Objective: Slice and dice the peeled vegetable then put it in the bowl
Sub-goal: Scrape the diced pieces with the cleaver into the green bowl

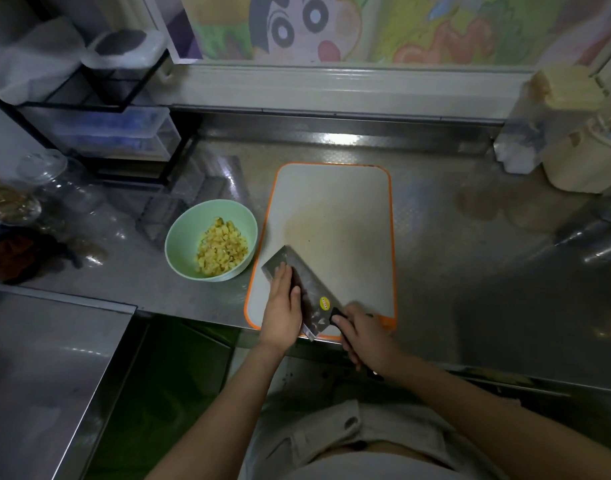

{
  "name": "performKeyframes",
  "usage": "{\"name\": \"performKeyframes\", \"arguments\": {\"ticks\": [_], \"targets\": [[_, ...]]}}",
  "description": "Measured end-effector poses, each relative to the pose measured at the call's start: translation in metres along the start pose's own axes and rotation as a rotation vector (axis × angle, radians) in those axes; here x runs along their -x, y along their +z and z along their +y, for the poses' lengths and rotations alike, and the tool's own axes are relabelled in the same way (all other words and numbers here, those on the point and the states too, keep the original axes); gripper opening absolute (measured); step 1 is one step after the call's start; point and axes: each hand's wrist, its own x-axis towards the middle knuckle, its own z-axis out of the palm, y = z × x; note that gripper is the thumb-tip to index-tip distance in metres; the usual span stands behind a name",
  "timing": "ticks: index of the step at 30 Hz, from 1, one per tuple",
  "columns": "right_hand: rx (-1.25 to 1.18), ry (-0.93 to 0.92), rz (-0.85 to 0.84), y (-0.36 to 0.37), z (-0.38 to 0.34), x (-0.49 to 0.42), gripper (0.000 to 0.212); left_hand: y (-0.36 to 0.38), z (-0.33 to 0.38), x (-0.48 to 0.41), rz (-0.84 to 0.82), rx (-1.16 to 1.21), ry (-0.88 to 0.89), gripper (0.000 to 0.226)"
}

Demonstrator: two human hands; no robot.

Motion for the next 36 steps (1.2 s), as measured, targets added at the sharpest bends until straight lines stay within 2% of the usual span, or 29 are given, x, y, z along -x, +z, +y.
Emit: {"name": "performKeyframes", "arguments": {"ticks": [5, 8, 11, 15, 19, 20, 22, 25, 27, 30, 36], "targets": [[-0.060, -0.084, 0.116, -0.012, -0.014, 0.003, 0.018, -0.021, 0.023, -0.017, 0.066, -0.135, 0.235, 0.048], [-0.148, -0.124, 0.102, -0.017, -0.026, 0.000, 0.014, -0.037, 0.033, -0.029, 0.029, -0.317, 0.405, 0.054], [-0.177, -0.152, 0.093, -0.016, -0.044, -0.008, 0.014, -0.053, 0.033, -0.041, 0.009, -0.415, 0.456, 0.057], [-0.150, -0.185, 0.088, -0.011, -0.061, -0.015, 0.018, -0.079, 0.016, -0.056, 0.093, -0.412, 0.279, 0.060], [-0.147, -0.210, 0.093, -0.009, -0.071, -0.019, 0.017, -0.100, -0.006, -0.062, 0.104, -0.455, -0.113, 0.051], [-0.141, -0.214, 0.099, -0.009, -0.074, -0.021, 0.015, -0.103, -0.009, -0.060, 0.119, -0.486, -0.166, 0.049], [-0.121, -0.211, 0.123, -0.008, -0.077, -0.026, 0.016, -0.106, -0.007, -0.057, 0.180, -0.477, -0.161, 0.046], [0.029, -0.268, 0.215, -0.009, -0.077, -0.032, 0.014, -0.107, 0.001, -0.054, 0.230, -0.445, -0.106, 0.038], [0.244, -0.345, 0.307, -0.011, -0.074, -0.035, 0.016, -0.105, 0.003, -0.052, 0.186, -0.430, -0.085, 0.032], [0.543, -0.358, 0.427, -0.015, -0.066, -0.040, 0.031, -0.101, 0.004, -0.047, 0.092, -0.548, -0.038, 0.023], [0.843, -0.267, 0.407, -0.023, -0.040, -0.053, 0.047, -0.097, 0.003, -0.043, 0.104, -0.543, -0.017, 0.015]]}}
